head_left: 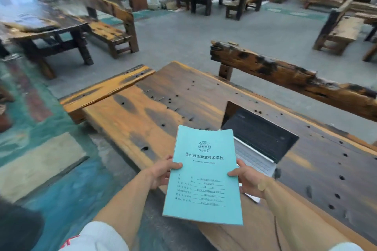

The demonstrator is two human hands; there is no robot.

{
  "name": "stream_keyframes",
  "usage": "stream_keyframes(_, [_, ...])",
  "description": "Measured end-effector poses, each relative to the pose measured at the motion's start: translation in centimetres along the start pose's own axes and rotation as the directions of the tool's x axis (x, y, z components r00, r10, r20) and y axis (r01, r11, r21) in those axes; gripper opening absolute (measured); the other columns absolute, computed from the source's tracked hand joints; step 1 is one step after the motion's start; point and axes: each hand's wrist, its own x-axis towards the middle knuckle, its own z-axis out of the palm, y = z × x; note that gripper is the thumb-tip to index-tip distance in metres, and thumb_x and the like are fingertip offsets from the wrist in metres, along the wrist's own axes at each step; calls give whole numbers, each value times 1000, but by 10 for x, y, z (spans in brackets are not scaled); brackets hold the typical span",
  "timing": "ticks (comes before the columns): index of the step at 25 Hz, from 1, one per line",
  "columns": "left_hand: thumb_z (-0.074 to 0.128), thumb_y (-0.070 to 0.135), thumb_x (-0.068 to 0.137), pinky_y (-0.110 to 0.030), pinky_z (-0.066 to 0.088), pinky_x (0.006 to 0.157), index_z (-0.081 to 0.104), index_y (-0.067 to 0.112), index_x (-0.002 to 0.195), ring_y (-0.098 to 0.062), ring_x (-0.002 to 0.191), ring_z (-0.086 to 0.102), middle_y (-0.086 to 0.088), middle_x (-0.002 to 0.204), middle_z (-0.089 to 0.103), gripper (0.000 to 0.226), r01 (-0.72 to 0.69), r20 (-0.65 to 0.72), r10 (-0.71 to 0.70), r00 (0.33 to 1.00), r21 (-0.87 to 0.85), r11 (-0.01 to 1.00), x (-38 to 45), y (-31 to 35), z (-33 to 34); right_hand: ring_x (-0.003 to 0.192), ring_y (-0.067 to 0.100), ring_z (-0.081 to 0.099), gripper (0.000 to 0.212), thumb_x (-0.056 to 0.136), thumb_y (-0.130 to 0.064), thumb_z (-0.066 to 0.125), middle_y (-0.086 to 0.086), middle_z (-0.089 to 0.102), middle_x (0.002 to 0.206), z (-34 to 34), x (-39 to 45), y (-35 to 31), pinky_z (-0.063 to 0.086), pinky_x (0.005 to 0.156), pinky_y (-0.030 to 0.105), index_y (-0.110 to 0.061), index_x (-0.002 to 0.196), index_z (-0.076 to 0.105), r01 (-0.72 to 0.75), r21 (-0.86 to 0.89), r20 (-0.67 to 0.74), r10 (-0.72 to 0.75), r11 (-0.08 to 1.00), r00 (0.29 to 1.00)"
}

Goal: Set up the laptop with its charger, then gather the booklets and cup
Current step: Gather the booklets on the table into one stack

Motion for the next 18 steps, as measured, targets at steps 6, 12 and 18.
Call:
stream_keyframes(6, [74, 10, 69, -50, 55, 89, 49, 15, 124, -35, 103, 67, -16, 117, 70, 60, -82, -81, 66, 995, -222, 972, -36, -11, -135, 113, 43, 61, 58, 81, 7, 55, 14, 67, 123, 131, 69, -18, 40, 97, 69, -21, 130, 40, -11, -6, 153, 12, 1000, 988])
stream_keyframes(12, [70, 6, 69, -56, 50, 94, 42, 12, 122, -38, 101, 66, -21, 119, 67, 60, -170, -190, 103, 976, -384, 908, -66, -19, -234, 112, 45, 61, 79, 69, 6, 63, 18, 64, 126, 235, 125, -40, 52, 89, 58, -17, 138, 36, 1, -40, 298, 11, 999, 954])
stream_keyframes(18, [66, 8, 84, -57, 50, 92, 44, 16, 125, -39, 100, 67, -21, 119, 69, 47, -167, -222, 72, 972, -451, 877, -64, -7, -299, 118, 46, 57, 76, 74, 3, 65, 17, 61, 132, 285, 185, -66, 36, 101, 69, -27, 138, 37, -47, -102, 432, 87, 994, 898])
